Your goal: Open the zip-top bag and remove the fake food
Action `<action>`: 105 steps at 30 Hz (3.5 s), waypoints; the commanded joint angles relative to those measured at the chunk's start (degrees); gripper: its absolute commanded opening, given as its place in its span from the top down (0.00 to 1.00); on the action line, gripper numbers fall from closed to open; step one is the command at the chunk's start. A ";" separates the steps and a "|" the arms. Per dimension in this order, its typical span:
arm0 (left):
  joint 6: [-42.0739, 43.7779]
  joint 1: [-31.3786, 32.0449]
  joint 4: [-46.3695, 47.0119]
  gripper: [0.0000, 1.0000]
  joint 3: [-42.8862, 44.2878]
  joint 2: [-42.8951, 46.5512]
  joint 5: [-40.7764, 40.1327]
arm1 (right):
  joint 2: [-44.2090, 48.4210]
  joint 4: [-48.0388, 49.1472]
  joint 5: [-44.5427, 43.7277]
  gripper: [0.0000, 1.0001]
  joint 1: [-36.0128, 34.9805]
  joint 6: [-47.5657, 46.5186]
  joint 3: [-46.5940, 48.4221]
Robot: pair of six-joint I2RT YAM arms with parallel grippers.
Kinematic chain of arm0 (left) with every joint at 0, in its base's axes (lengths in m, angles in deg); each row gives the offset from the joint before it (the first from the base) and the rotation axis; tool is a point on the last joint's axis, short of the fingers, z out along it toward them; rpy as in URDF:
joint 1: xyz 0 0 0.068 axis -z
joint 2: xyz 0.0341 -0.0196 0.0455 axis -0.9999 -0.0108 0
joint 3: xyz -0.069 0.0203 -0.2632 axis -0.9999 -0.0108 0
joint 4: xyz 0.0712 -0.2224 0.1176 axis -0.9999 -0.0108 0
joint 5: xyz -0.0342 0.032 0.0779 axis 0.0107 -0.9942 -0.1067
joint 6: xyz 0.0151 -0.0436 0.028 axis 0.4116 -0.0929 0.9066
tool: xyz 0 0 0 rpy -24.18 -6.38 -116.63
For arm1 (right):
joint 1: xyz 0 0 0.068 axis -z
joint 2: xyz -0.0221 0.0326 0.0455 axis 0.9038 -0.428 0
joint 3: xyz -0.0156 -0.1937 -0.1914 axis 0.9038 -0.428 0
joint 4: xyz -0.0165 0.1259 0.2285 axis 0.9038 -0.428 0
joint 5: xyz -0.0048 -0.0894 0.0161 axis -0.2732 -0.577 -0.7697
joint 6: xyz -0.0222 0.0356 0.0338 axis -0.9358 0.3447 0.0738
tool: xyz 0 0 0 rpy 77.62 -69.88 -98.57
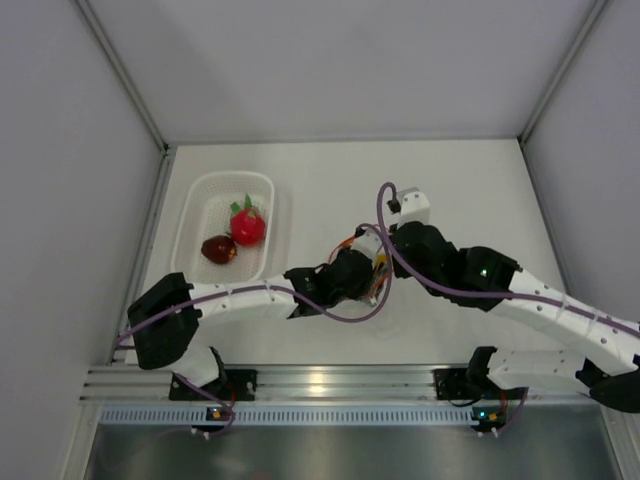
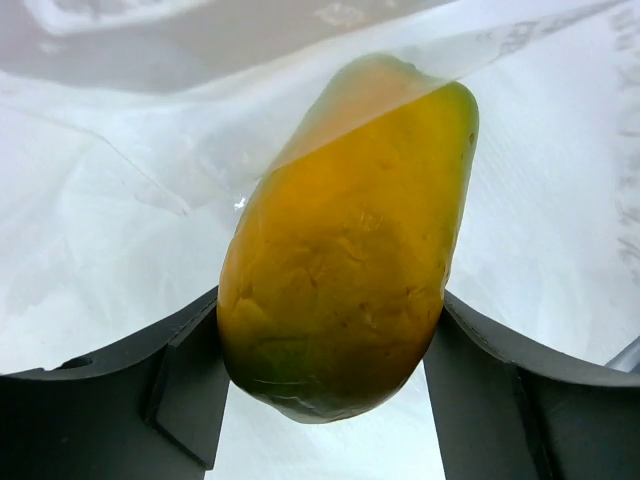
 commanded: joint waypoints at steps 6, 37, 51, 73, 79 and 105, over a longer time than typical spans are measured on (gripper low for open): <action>-1.45 0.20 7.53 1.00 -5.88 9.92 -3.21 | -3.29 0.97 0.00 1.00 2.77 -5.22 0.76; -32.39 -0.50 -4.51 1.00 0.27 18.98 -13.80 | -7.87 12.05 -14.57 1.00 -10.85 8.84 -3.19; -28.98 -1.38 -6.19 1.00 -5.62 27.24 7.48 | -8.04 13.36 -18.73 1.00 -6.91 2.35 -2.40; -25.01 -10.56 -38.35 1.00 -0.44 36.65 -28.20 | 0.39 9.41 -8.08 1.00 6.55 -0.91 -5.13; -21.58 -32.55 -38.09 1.00 -2.98 32.61 -18.44 | 1.19 8.36 -7.38 1.00 6.72 -1.18 -5.48; -17.10 -42.34 -32.64 0.01 -9.93 31.37 -8.52 | -1.71 5.37 -9.90 1.00 9.45 -4.59 -2.85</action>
